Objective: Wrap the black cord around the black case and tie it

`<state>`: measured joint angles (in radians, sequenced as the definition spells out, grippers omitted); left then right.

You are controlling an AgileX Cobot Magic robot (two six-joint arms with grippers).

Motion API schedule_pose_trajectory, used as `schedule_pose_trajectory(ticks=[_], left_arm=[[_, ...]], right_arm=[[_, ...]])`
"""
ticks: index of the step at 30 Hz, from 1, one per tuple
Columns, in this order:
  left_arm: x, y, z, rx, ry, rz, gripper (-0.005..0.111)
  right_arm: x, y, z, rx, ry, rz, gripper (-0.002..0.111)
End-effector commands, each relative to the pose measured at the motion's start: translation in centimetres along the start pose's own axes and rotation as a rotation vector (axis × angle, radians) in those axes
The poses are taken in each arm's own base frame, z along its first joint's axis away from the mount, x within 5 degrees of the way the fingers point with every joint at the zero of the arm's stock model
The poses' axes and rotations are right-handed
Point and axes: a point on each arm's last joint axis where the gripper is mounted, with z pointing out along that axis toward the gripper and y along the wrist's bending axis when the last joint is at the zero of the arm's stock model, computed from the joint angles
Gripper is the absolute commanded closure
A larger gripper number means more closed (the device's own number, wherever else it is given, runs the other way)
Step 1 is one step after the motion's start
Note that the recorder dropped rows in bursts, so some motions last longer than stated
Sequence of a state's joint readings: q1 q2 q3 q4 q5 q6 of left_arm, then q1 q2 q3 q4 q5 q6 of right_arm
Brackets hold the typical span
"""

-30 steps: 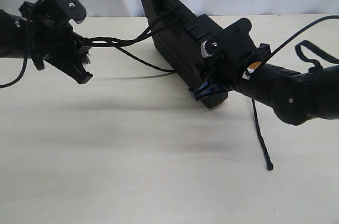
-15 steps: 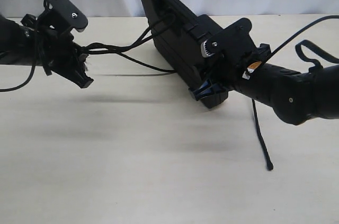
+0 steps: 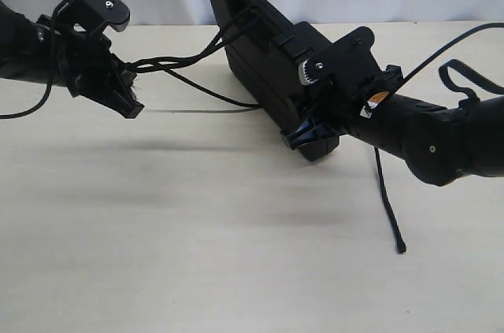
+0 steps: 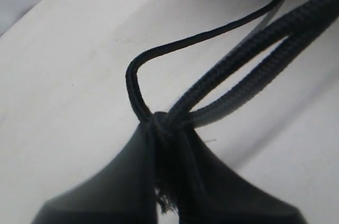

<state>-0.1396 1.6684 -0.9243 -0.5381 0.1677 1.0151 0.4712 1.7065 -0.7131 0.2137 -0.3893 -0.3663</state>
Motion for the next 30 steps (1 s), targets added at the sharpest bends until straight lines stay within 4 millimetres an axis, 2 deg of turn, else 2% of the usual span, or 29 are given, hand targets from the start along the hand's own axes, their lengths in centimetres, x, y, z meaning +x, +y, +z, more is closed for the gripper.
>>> schedule_pose_trajectory(ticks=[1, 5, 9, 15, 17, 21, 24, 30], left_arm=[[0.1, -0.3, 0.0, -0.007, 0.060, 0.027, 0.107], [-0.7, -1.1, -0.2, -0.020, 0.120, 0.060, 0.107], [-2.4, -0.6, -0.9, -0.062, 0.174, 0.022, 0.107], [-3.1, -1.4, -0.8, -0.053, 0.131, 0.016, 0.107], [-4.0, -2.3, -0.8, -0.042, 0.082, 0.032, 0.107], [-5.6, -2.3, -0.5, -0.027, 0.041, -0.048, 0.107], [-6.0, -2.5, 0.3, -0.017, -0.009, -0.086, 0.107], [-5.2, -2.9, 1.8, -0.001, 0.028, -0.094, 0.107]], right_arm=[[0.7, 0.0, 0.0, -0.013, 0.060, 0.028, 0.104], [0.7, 0.0, 0.0, -0.013, 0.060, 0.028, 0.104], [0.7, 0.0, 0.0, -0.013, 0.060, 0.028, 0.104], [0.7, 0.0, 0.0, -0.013, 0.060, 0.028, 0.104], [0.7, 0.1, 0.0, -0.017, 0.060, 0.019, 0.104], [1.0, 0.3, -0.1, -0.039, 0.069, -0.033, 0.104], [1.4, 0.4, -0.3, -0.051, 0.069, -0.068, 0.104], [1.3, 0.8, -0.3, -0.060, 0.056, -0.090, 0.104]])
